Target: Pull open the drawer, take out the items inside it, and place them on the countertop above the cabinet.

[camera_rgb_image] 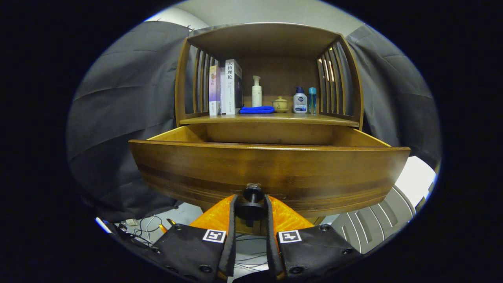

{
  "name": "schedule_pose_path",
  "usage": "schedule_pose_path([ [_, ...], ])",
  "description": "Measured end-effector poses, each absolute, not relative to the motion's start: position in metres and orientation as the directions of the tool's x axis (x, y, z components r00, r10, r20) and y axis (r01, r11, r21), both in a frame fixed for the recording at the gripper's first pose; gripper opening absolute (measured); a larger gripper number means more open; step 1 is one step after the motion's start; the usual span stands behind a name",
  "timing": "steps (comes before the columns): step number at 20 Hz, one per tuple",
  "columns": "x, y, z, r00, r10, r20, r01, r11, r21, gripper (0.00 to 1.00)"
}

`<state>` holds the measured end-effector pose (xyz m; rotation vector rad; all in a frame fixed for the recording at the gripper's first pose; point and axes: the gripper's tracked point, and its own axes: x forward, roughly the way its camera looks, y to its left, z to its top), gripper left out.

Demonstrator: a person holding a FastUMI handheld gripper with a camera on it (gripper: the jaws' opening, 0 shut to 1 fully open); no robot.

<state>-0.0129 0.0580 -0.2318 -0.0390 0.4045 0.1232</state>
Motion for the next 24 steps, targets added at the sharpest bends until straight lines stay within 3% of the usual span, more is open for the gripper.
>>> schedule_pose_path([
  [5, -0.017, 0.059, -0.23, 0.913, 0.123, -0.389, -0.139, 0.99, -0.012, 0.39],
  [14, -0.017, 0.031, -0.149, 0.977, 0.109, -0.186, -0.123, 0.99, -0.068, 0.98],
  [18, 0.002, 0.028, -0.103, 0.983, 0.126, -0.136, -0.133, 0.99, -0.044, 0.97],
  [24, 0.046, 0.04, -0.081, 0.957, 0.184, -0.224, -0.195, 0.98, -0.031, 0.97],
])
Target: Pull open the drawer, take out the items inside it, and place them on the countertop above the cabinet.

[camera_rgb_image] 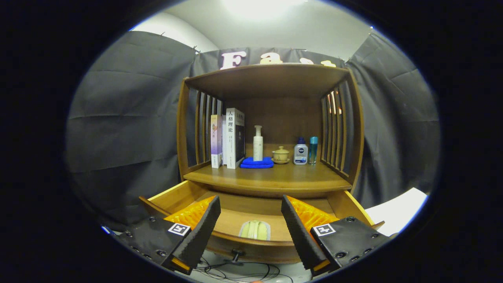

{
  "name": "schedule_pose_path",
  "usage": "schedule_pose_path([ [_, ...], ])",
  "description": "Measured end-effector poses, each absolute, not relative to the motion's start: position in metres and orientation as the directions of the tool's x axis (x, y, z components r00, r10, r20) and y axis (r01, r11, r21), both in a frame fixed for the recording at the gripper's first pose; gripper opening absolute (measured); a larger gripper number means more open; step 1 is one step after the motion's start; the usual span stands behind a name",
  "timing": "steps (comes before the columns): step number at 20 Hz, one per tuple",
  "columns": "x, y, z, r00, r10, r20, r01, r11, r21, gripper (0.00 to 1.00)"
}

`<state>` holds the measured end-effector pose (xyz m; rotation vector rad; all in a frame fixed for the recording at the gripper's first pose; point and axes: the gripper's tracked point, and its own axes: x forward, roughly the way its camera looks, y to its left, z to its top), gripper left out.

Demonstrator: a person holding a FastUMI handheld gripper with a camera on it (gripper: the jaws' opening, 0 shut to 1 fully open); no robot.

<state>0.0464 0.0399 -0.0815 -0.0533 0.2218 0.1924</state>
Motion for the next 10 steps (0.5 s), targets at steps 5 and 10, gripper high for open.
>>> schedule_pose_path([
  [5, 0.079, 0.051, -0.088, 0.908, 0.211, -0.361, -0.246, 0.968, -0.053, 0.98],
  [10, 0.105, 0.054, -0.13, 0.788, 0.218, -0.576, -0.247, 0.969, 0.028, 0.98],
])
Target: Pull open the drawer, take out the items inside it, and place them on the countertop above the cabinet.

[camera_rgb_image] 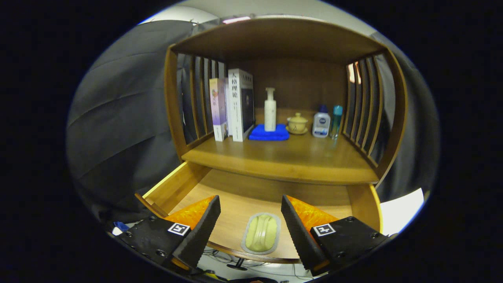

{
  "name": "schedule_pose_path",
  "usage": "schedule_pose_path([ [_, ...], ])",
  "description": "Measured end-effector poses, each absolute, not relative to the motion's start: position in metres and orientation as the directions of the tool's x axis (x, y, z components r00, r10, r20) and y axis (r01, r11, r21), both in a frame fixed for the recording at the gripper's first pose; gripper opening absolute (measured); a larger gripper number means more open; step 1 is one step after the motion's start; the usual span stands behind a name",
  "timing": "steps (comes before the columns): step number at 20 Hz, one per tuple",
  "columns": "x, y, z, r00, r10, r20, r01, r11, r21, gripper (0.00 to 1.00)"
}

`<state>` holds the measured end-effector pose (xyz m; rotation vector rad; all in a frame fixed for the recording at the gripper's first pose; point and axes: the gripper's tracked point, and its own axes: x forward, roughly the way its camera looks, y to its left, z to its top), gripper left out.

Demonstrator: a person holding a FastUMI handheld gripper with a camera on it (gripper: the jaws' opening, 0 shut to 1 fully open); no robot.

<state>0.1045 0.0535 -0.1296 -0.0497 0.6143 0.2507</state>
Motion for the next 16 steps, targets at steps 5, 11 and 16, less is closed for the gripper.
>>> schedule_pose_path([
  [5, 0.113, 0.046, -0.182, 0.668, 0.193, -0.719, -0.224, 0.973, 0.053, 0.96],
  [11, 0.11, 0.046, -0.219, 0.531, 0.196, -0.824, -0.231, 0.97, 0.082, 0.95],
  [16, 0.108, 0.044, -0.236, 0.45, 0.191, -0.872, -0.223, 0.97, 0.097, 0.9],
])
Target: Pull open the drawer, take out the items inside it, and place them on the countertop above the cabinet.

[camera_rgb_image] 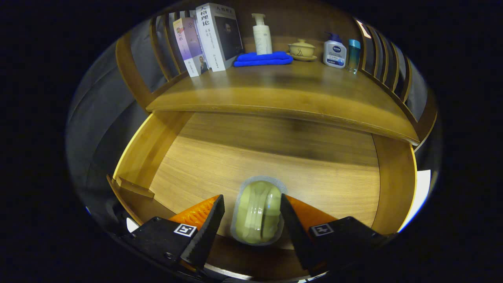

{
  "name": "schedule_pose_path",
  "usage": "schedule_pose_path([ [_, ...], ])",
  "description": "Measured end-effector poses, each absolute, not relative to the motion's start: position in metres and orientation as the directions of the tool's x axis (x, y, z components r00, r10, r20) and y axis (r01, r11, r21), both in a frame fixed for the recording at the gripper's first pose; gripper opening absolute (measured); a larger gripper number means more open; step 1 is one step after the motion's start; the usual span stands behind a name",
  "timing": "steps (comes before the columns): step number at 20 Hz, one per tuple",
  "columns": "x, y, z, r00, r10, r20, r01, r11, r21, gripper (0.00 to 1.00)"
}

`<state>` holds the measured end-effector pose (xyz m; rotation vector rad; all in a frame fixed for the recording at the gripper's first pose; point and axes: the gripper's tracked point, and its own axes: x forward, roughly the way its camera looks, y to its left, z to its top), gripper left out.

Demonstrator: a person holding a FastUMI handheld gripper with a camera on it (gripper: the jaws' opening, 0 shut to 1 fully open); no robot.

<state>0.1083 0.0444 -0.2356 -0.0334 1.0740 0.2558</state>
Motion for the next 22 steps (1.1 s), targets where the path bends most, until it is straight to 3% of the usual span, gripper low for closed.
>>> schedule_pose_path([
  [4, 0.107, 0.045, -0.243, 0.428, 0.197, -0.882, -0.198, 0.973, 0.121, 0.42],
  [8, 0.108, 0.041, -0.237, 0.442, 0.198, -0.875, -0.207, 0.972, 0.115, 0.4],
  [10, 0.107, 0.045, -0.253, 0.446, 0.207, -0.871, -0.214, 0.969, 0.121, 0.16],
  [22, 0.104, 0.055, -0.185, 0.645, 0.278, -0.712, -0.276, 0.953, 0.123, 0.16],
])
